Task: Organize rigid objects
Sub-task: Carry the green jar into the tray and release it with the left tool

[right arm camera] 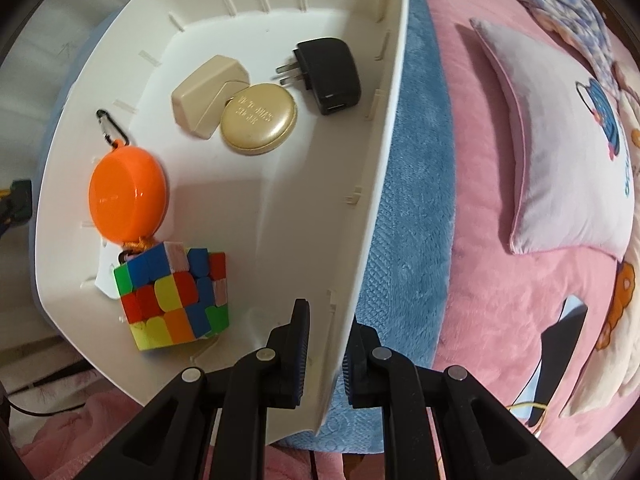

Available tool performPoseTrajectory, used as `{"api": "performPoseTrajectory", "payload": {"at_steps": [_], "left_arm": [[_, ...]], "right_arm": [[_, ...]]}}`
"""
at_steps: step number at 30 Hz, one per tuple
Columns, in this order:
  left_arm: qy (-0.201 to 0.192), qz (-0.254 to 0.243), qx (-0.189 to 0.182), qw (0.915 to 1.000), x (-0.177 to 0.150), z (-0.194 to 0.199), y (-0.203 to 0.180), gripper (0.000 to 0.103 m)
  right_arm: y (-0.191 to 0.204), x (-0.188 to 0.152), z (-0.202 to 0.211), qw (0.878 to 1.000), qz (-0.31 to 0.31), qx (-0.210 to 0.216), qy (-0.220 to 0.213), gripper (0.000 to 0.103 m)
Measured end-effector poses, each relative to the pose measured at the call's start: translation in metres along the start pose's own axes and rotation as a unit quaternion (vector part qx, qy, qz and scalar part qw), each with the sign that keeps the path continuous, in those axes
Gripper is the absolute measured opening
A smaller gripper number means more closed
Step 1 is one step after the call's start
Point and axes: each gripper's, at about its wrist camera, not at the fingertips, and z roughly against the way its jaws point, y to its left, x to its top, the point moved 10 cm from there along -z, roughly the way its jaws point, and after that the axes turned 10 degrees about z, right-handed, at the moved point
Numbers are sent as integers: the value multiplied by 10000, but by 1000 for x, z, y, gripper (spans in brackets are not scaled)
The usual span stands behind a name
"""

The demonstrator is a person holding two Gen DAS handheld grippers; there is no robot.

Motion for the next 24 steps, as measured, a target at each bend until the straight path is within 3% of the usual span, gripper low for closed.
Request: {"api": "performPoseTrajectory", "payload": {"at_steps": [14,24], "left_arm": [[146,-890,-231,9957,-52,-10,-72,45],[250,-1128,-86,9933,-61,-14,-78,48]], "right_arm": [[7,-2,-1,9960,869,-191,83,15],[7,-3,-3,9959,862,-222,155,15]]}}
